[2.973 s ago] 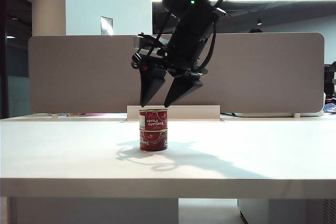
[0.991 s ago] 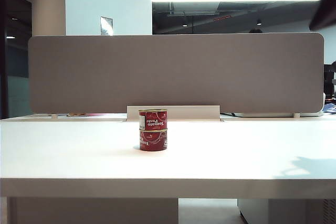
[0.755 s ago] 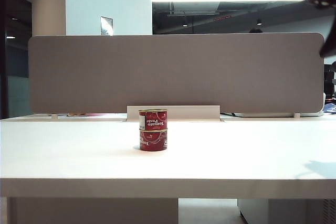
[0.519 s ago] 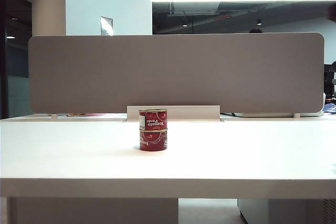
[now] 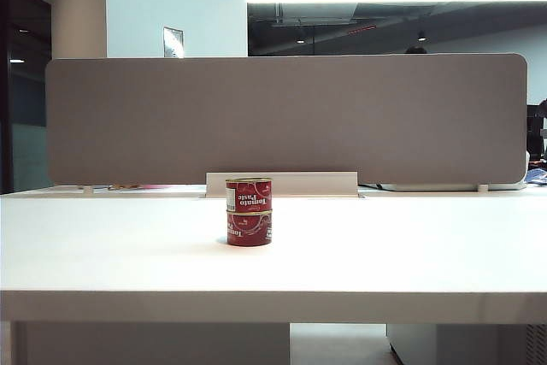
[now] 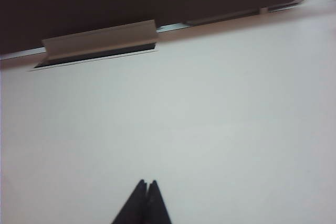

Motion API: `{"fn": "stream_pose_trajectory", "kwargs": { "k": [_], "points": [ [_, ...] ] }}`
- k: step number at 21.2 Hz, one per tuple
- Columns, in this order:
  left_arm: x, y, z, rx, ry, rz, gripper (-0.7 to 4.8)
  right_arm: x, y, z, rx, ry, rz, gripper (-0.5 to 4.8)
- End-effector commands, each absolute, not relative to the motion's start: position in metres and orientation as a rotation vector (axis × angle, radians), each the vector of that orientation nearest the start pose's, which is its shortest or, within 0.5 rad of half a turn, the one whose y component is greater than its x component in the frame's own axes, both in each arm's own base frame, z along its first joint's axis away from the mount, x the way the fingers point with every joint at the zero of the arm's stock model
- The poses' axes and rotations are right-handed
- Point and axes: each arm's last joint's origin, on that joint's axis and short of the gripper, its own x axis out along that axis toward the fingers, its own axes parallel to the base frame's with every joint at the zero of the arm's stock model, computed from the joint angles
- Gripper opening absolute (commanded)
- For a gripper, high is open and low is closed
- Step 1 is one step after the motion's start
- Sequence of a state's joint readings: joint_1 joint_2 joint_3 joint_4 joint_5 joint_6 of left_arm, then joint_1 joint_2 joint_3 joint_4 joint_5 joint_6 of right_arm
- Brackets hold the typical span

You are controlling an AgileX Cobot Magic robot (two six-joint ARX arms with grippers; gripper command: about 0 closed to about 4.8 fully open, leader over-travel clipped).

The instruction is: Stack a can of tomatoes on the right onto the can of tomatoes on the left.

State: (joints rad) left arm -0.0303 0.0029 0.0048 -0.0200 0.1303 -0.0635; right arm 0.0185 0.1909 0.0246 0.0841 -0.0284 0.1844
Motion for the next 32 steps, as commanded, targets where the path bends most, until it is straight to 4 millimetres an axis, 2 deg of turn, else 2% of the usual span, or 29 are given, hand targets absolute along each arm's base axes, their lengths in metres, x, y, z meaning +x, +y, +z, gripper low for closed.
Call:
{"fn": "stream_pose_trajectory", "kwargs": {
  "k": [1,9,32],
  "points": [
    [0.0970,-0.0068,0.1649,-0.060,0.013,-0.164,-0.06,0.1048,0.0033,0.1608,0.188,0.074,0.062,-0.05],
    [0.0970,-0.0068,0.1649,-0.060,0.013,-0.164,-0.06,0.0973,0.0023,0.1576,0.172,0.066,0.048,-0.05],
    [0.0970,-0.0067,0.1649,-0.060,0.014,-0.164,-0.06,0.0973,-0.0006,0.1554,0.152,0.086,0.016,-0.01]
  ]
}}
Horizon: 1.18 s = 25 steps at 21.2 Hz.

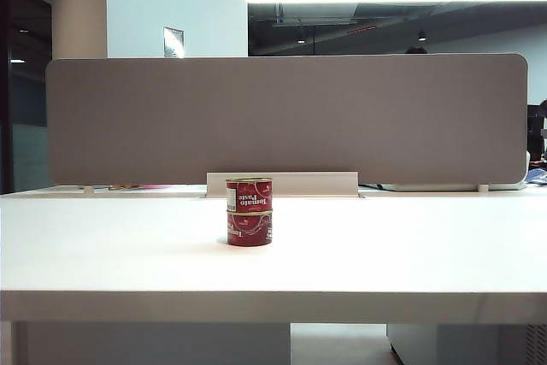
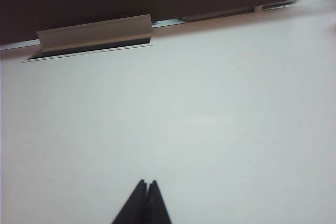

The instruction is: Stack a can of tomatoes on the right onto the can of tomatoes on the left.

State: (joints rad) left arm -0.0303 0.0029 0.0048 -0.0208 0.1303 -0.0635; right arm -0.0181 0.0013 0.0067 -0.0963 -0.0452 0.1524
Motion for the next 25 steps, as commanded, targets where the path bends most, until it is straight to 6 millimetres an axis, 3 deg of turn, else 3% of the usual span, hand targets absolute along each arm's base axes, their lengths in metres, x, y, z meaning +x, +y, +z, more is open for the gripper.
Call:
{"fn": "stream_pose_trajectory", "kwargs": {
  "k": [1,10,25],
  "points": [
    [0.0970,-0.0067,0.1649,-0.060,0.014,-0.163,-0.06,0.0973,-0.0006,0.1554,0.152,0.086,0.016,-0.01],
    [0.0974,-0.0021,0.1648,0.000,0.007,-0.005,-0.06,0.0973,-0.0006,0.1554,0.152,0.086,0.016,-0.01],
    [0.0974,-0.0022,0.1645,0.000,0.010,-0.006,-0.06,0.0973,-0.0006,0.1554,0.152,0.086,0.016,-0.01]
  ]
}}
